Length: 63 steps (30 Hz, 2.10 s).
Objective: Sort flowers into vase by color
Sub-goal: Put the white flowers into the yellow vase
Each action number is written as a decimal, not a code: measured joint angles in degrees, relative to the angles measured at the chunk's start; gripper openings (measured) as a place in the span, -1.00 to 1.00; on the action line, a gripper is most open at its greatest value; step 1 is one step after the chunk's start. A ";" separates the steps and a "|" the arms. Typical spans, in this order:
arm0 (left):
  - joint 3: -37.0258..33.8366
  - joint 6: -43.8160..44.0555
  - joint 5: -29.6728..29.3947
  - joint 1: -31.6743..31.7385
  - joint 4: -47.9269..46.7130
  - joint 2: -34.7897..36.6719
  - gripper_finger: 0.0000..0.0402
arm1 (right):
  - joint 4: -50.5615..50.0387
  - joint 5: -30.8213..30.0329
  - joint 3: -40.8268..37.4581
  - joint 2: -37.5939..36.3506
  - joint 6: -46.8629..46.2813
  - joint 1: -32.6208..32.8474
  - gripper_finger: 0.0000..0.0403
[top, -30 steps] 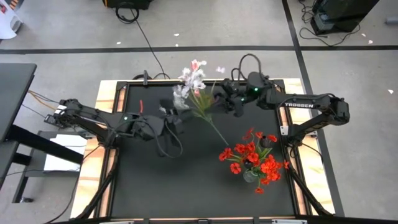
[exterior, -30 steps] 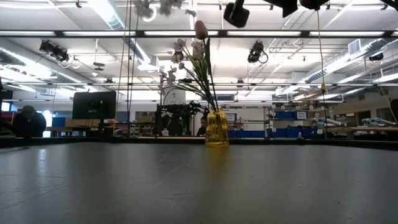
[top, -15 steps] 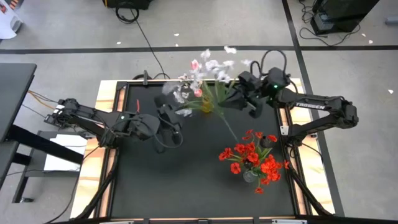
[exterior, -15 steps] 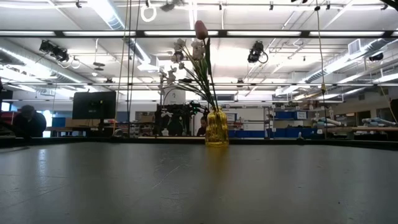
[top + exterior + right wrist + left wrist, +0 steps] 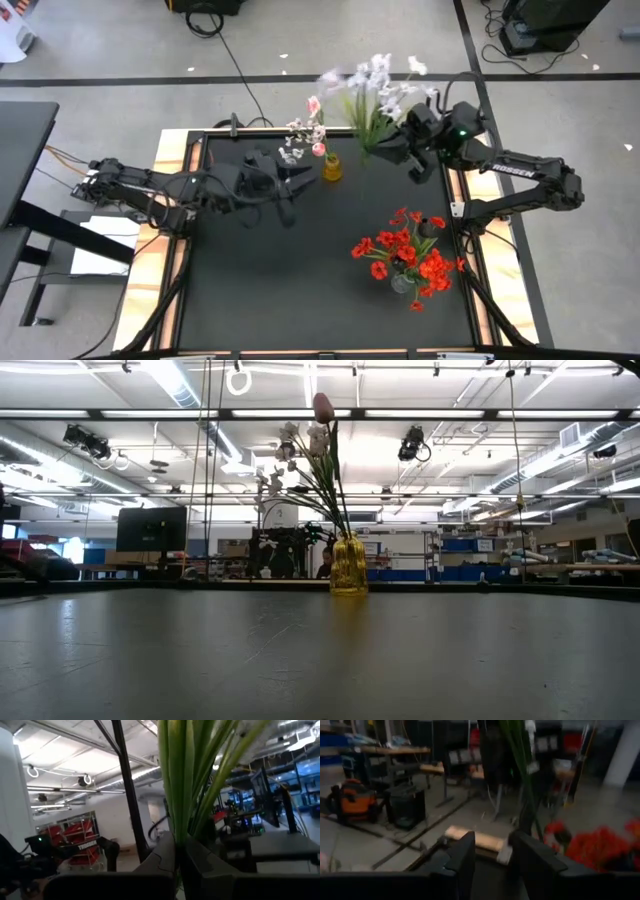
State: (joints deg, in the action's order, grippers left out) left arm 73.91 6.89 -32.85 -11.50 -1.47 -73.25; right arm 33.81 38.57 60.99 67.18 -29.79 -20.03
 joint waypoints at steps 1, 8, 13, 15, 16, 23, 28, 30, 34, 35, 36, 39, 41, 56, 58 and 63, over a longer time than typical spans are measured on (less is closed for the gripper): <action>0.01 0.07 0.62 0.82 1.64 -0.24 -0.28 | -0.42 0.18 0.00 0.40 0.01 0.27 -0.92; 0.00 5.68 10.98 6.51 6.24 -2.69 -0.28 | -3.59 -1.41 0.00 3.91 4.79 3.45 -0.92; 0.00 7.29 14.10 7.46 5.98 -3.26 -0.28 | -13.97 -9.16 -0.01 4.66 22.29 4.52 -0.91; -0.01 7.30 14.07 7.46 2.97 -2.80 -0.28 | -17.81 -13.78 -0.02 4.71 28.23 4.51 -0.91; -0.06 7.73 14.00 7.46 1.24 -2.27 -0.28 | -19.60 -15.99 -0.02 4.71 30.42 4.47 -0.91; -1.99 0.78 11.51 6.49 -1.39 3.98 -0.40 | -9.53 -30.74 -8.95 1.15 31.49 -0.79 -0.94; -8.11 -0.15 9.24 7.35 -2.26 11.18 -0.53 | 17.99 -31.70 -22.26 -0.47 26.89 -6.45 -0.94; -11.91 0.65 7.58 7.66 -2.17 14.94 -0.58 | 21.68 -35.45 -26.02 -0.25 27.86 -7.06 -0.94; -19.73 3.18 4.66 8.63 -1.23 22.37 -0.62 | 21.97 -39.96 -30.20 1.34 29.86 -7.04 -0.94; -21.39 3.26 4.17 8.89 -0.93 24.06 -0.62 | 22.06 -40.04 -30.61 1.93 29.92 -7.04 -0.94; -22.81 3.44 3.70 8.96 -0.76 25.59 -0.62 | 22.36 -40.04 -30.79 2.73 30.04 -7.04 -0.94; -26.11 3.42 2.67 9.10 -0.67 28.95 -0.62 | 25.87 -40.04 -30.70 5.75 31.61 -7.03 -0.94; -27.52 2.43 2.14 9.10 -1.26 30.20 -0.62 | 27.77 -40.22 -30.17 8.38 31.87 -7.06 -0.94; -27.91 5.82 0.76 9.04 -8.38 30.90 -0.62 | 37.02 -41.61 -25.01 25.27 31.05 -6.05 -0.94; -27.91 5.85 0.75 9.04 -8.52 30.90 -0.62 | 36.88 -42.01 -25.00 25.63 31.36 -5.47 -0.94; -27.91 5.56 0.75 9.04 -8.53 30.90 -0.62 | 34.98 -43.04 -24.98 25.56 33.67 -5.06 -0.94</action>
State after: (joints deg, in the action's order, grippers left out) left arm 46.00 12.45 -32.10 -2.46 -10.00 -42.35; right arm 68.79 -4.47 36.01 92.74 3.88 -25.08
